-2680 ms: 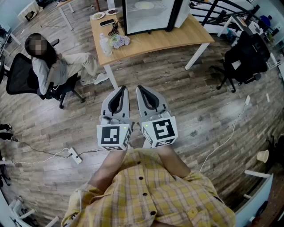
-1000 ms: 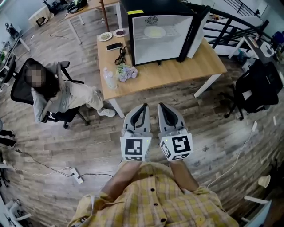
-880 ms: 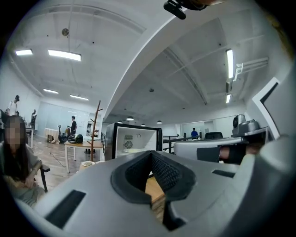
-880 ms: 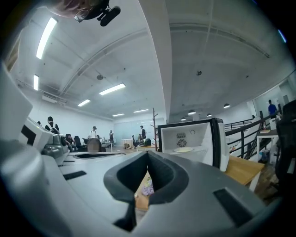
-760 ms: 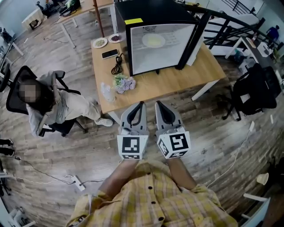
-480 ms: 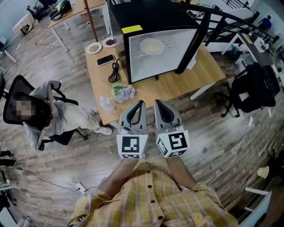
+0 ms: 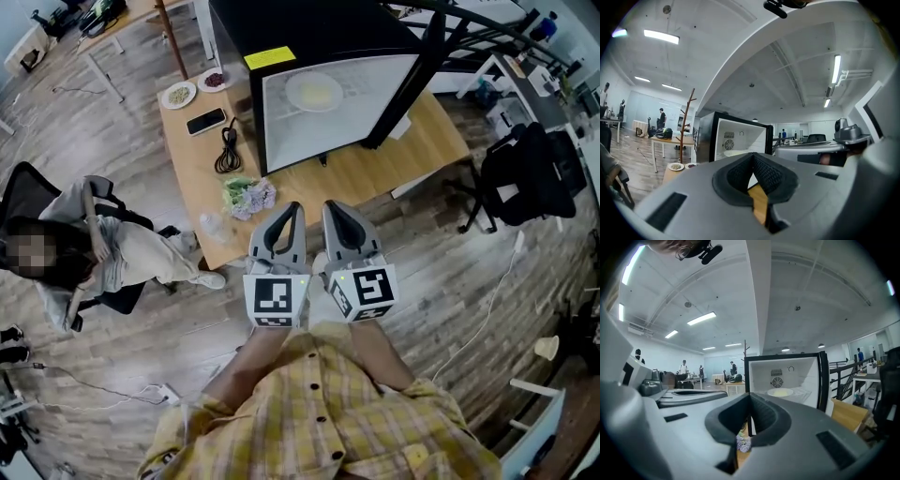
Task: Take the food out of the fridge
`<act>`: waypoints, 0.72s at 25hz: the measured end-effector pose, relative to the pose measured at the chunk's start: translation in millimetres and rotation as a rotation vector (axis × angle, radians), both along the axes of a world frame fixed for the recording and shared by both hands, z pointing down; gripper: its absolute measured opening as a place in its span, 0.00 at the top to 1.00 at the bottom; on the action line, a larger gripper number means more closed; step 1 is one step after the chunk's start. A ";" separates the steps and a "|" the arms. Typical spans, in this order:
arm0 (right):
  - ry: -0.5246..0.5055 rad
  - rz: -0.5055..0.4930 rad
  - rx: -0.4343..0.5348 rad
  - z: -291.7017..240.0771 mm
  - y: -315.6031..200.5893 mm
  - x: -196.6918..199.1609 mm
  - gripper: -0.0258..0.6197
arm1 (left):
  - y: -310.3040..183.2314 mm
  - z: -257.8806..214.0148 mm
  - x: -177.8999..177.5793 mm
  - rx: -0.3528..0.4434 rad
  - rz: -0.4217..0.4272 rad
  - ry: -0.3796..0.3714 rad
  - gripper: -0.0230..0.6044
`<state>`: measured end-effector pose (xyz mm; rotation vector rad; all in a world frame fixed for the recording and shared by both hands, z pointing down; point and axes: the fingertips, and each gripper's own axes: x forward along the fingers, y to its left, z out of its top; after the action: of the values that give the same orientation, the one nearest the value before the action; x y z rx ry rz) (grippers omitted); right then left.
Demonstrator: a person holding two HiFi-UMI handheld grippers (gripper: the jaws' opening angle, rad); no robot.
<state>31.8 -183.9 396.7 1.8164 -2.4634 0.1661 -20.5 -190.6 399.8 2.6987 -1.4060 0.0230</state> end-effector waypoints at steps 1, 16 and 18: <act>-0.005 0.001 -0.005 1.9 -4.6 2.2 0.95 | -3.3 0.5 1.6 0.000 0.000 0.001 0.95; -0.080 -0.039 -0.044 20.2 -111.0 44.9 0.95 | -92.7 3.7 28.0 0.003 -0.069 -0.001 0.95; -0.093 -0.046 -0.056 23.1 -123.6 51.2 0.95 | -101.7 4.3 32.4 0.001 -0.072 -0.007 0.95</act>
<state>83.0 -307.4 419.8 1.7673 -2.5318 0.3205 11.9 -292.3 404.0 2.6488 -1.5049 0.0271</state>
